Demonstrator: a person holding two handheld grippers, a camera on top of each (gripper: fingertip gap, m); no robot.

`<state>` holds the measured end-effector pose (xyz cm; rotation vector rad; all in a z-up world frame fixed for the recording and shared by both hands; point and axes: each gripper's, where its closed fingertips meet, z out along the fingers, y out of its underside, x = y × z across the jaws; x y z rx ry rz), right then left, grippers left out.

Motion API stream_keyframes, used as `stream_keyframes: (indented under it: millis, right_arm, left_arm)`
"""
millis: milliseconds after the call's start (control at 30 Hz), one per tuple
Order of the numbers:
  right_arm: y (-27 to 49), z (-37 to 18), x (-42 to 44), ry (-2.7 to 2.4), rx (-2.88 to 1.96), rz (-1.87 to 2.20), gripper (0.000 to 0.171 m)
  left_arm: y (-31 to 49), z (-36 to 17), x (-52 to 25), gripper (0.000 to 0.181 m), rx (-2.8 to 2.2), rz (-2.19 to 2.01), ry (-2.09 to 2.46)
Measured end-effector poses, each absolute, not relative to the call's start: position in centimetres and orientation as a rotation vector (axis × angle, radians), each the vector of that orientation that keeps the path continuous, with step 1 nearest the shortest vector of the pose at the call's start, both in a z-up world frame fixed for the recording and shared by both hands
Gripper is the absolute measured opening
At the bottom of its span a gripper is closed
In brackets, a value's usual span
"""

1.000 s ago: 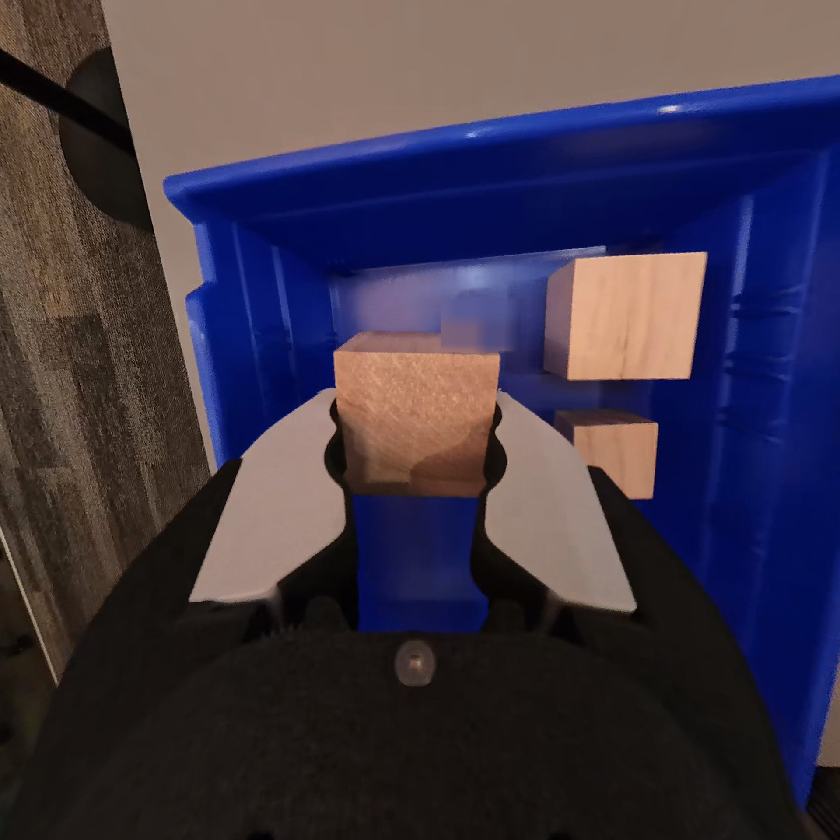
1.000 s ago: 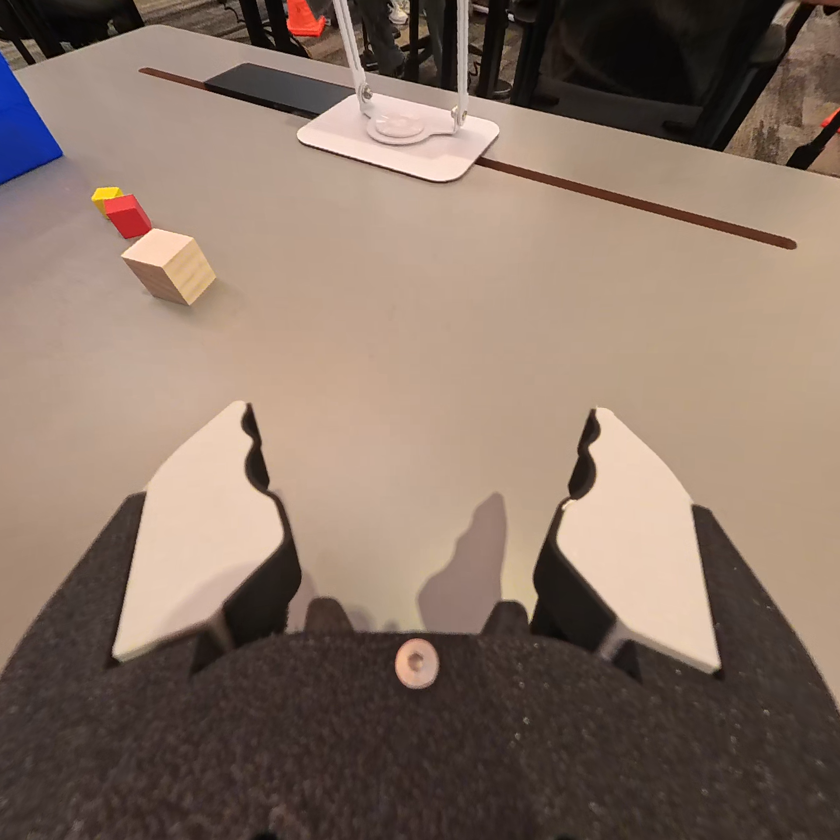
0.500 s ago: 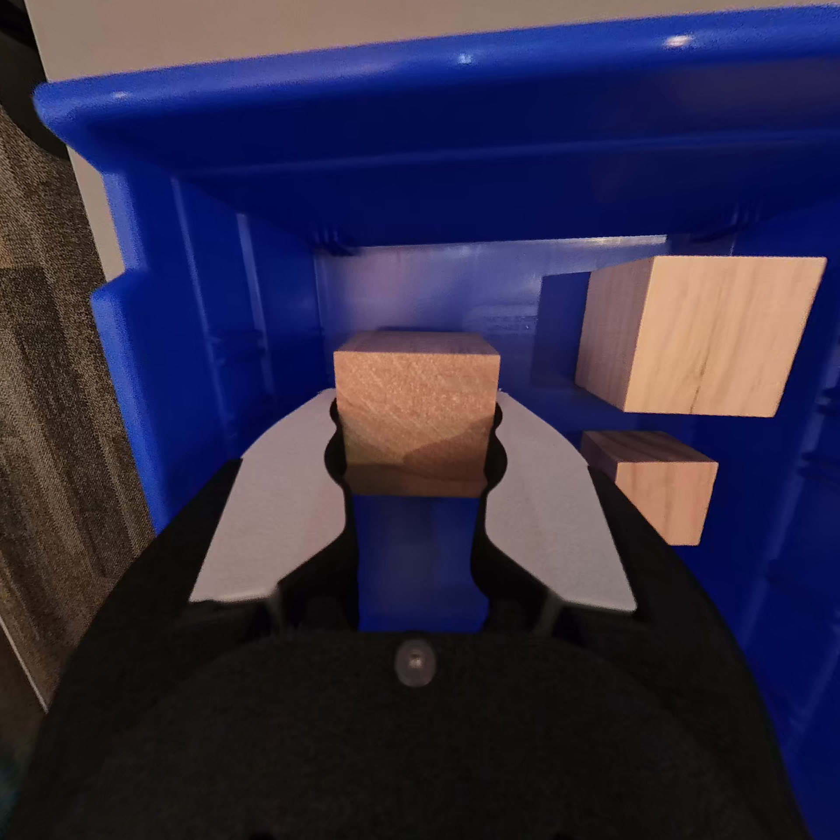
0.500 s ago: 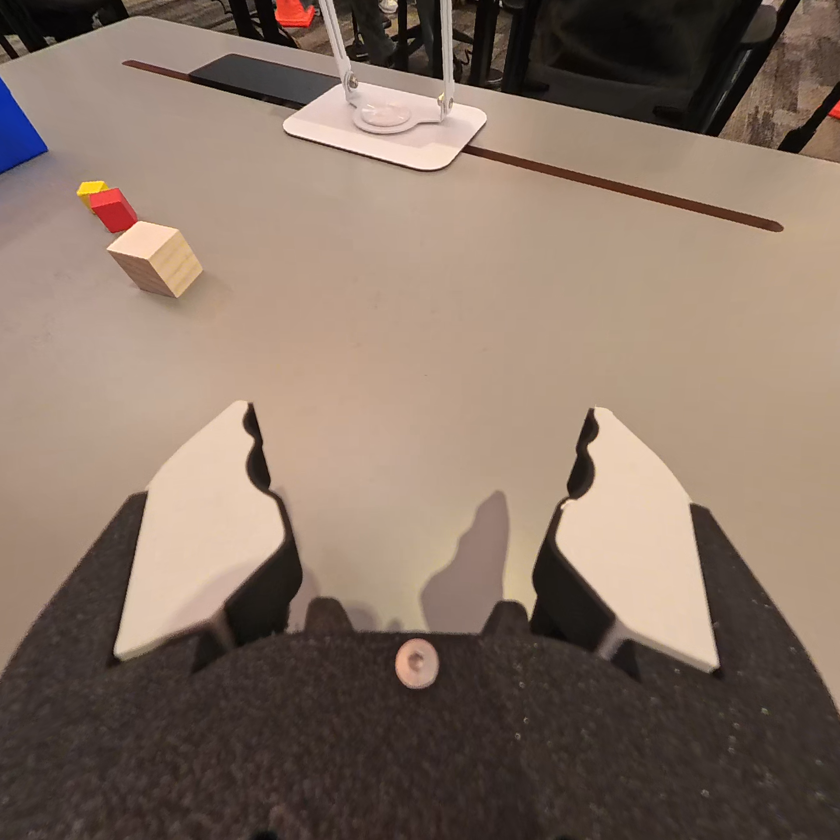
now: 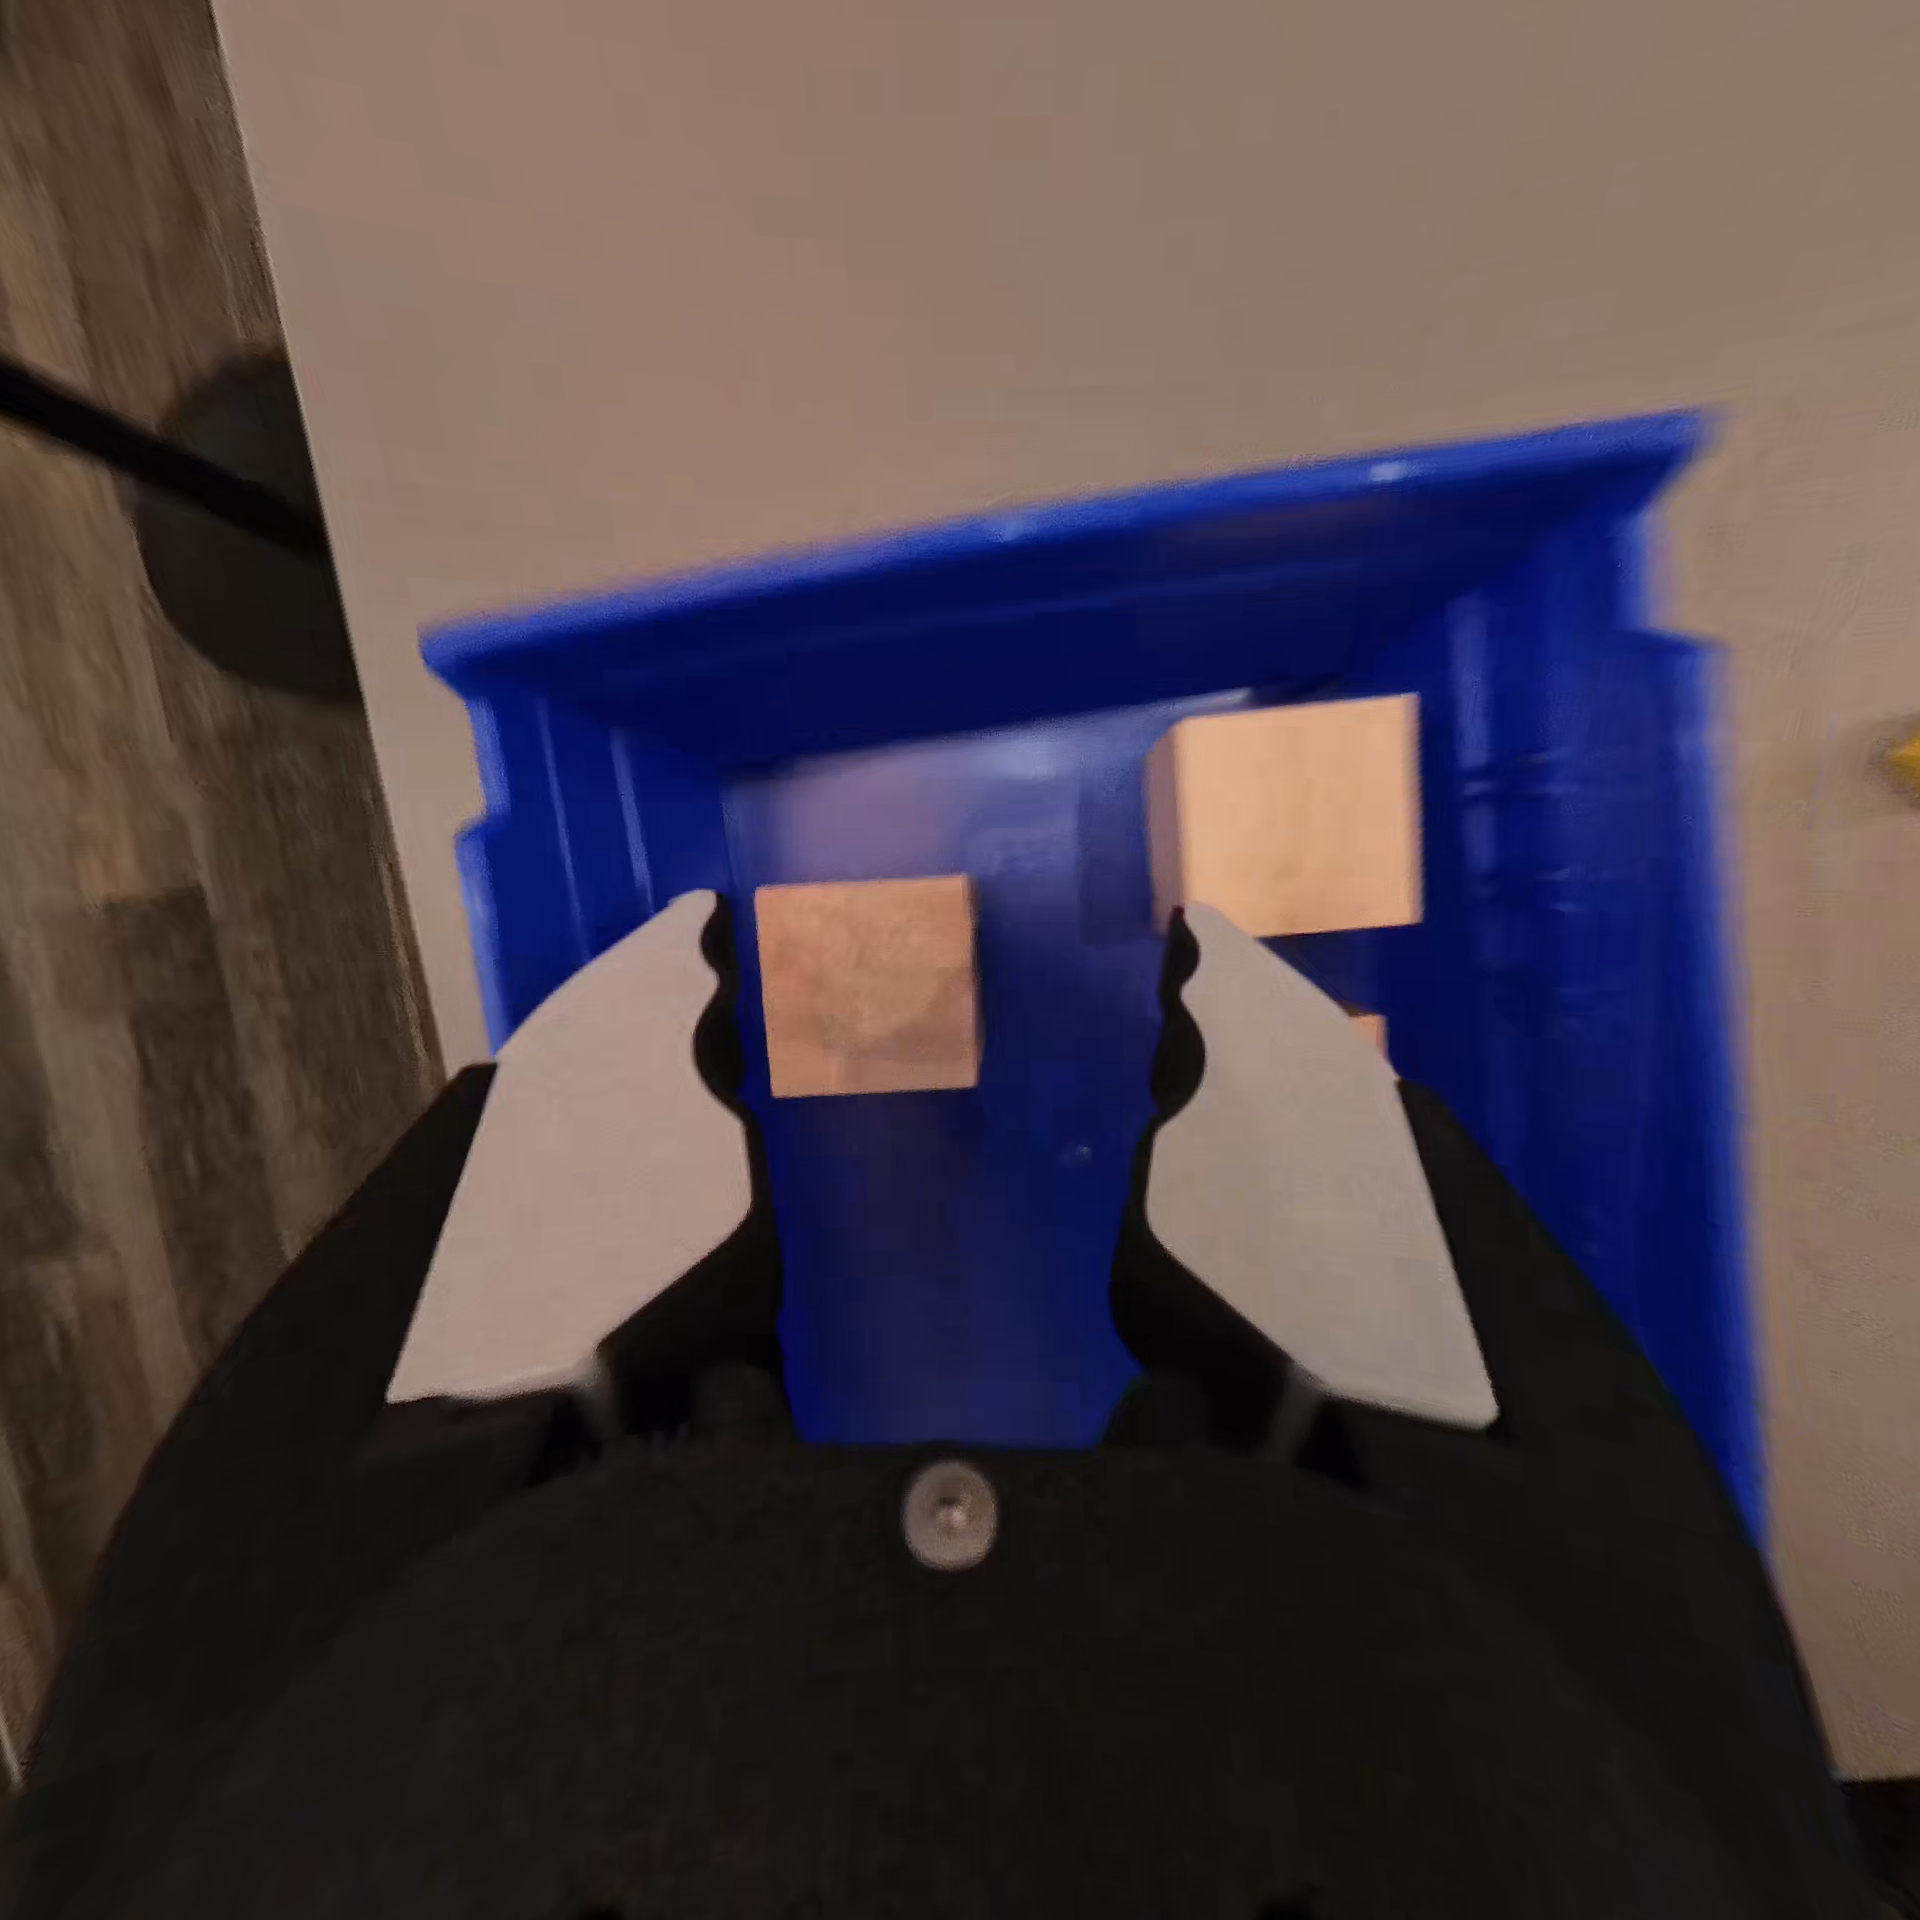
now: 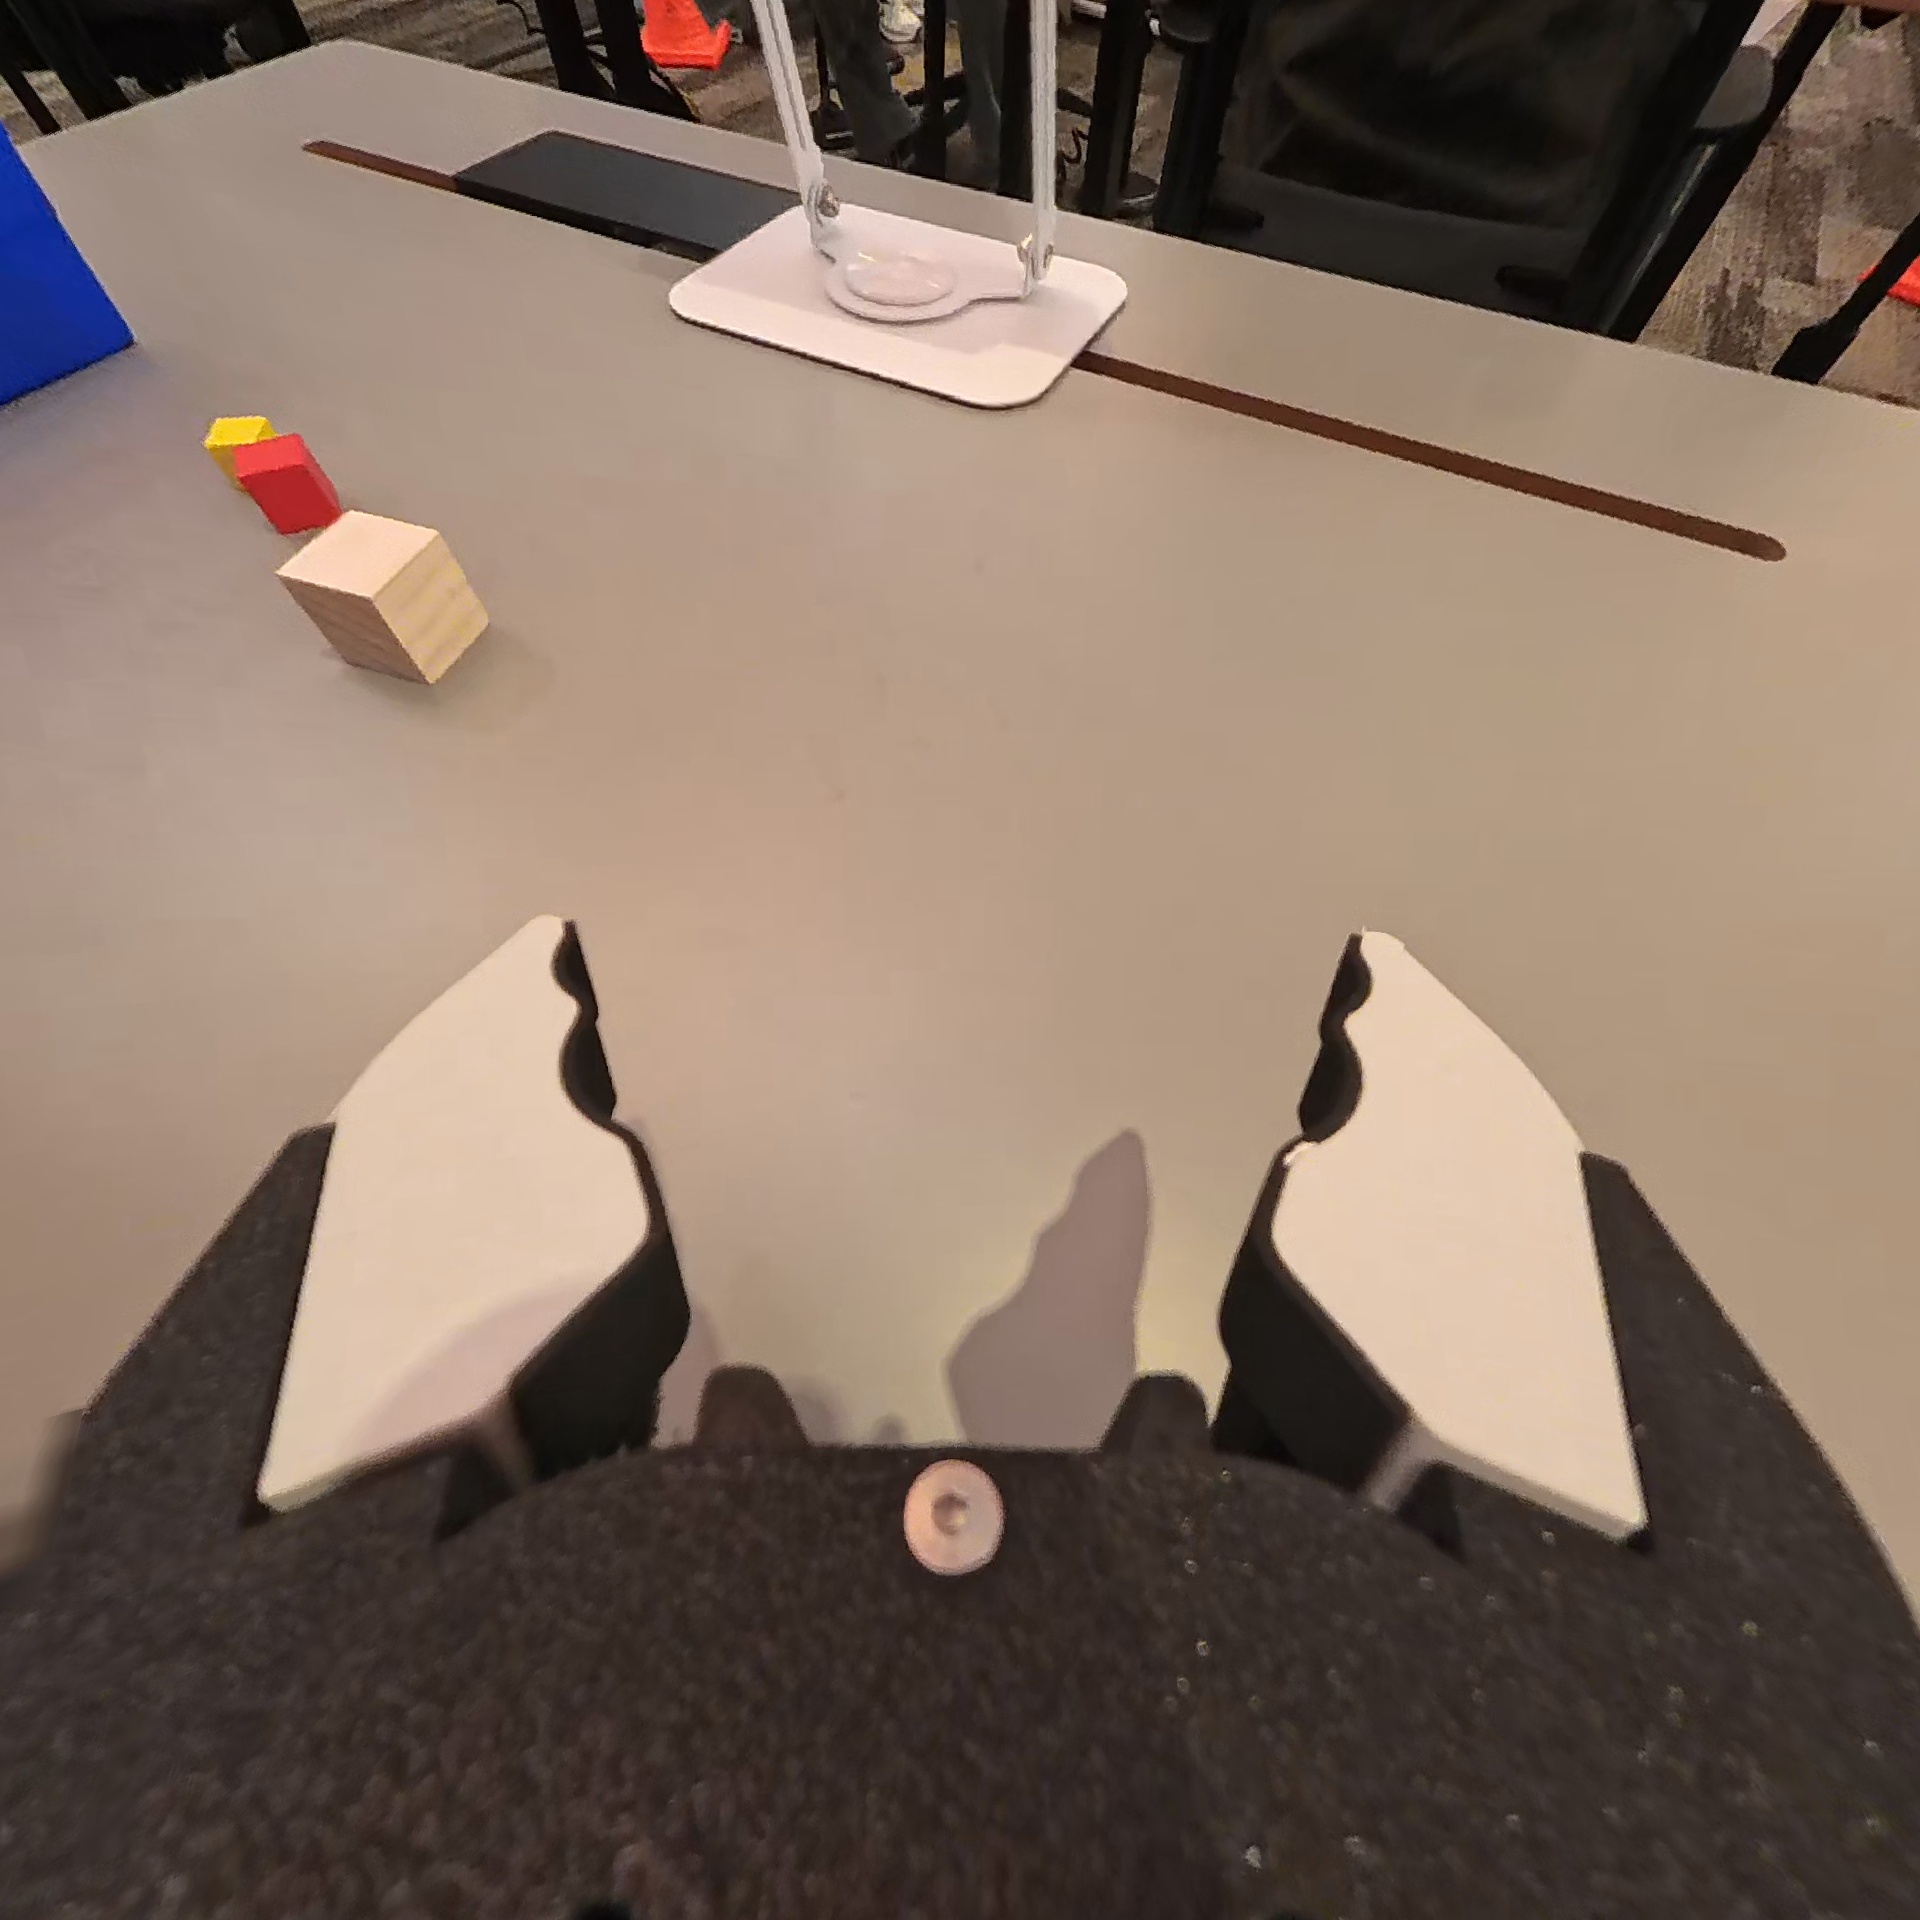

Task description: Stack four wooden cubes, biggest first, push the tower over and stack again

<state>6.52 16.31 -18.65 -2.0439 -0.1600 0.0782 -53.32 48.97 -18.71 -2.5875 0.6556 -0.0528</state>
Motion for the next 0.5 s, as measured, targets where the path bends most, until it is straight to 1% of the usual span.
stream_keyframes:
  millis: [133,233,333,500]
  right_arm:
    - [16.2,-18.4,6.3,-0.164,-2.037,0.078,0.13]
    - [16.0,-18.3,6.2,-0.166,-2.033,0.075,0.13]
    - [15.8,-18.4,6.1,-0.164,-2.036,0.078,0.13]
    - [14.9,-18.3,6.3,-0.16,-2.044,0.061,0.13]
  left_arm:
    - [47.5,-12.4,-46.6,0.082,-2.313,-0.114,0.936]
    - [43.9,-10.5,-39.2,0.089,-2.14,-0.184,1.227]
    - [39.7,-11.8,-32.0,0.096,-1.991,-0.185,1.532]
    - [33.3,-17.5,-22.7,0.097,-1.786,-0.189,1.985]
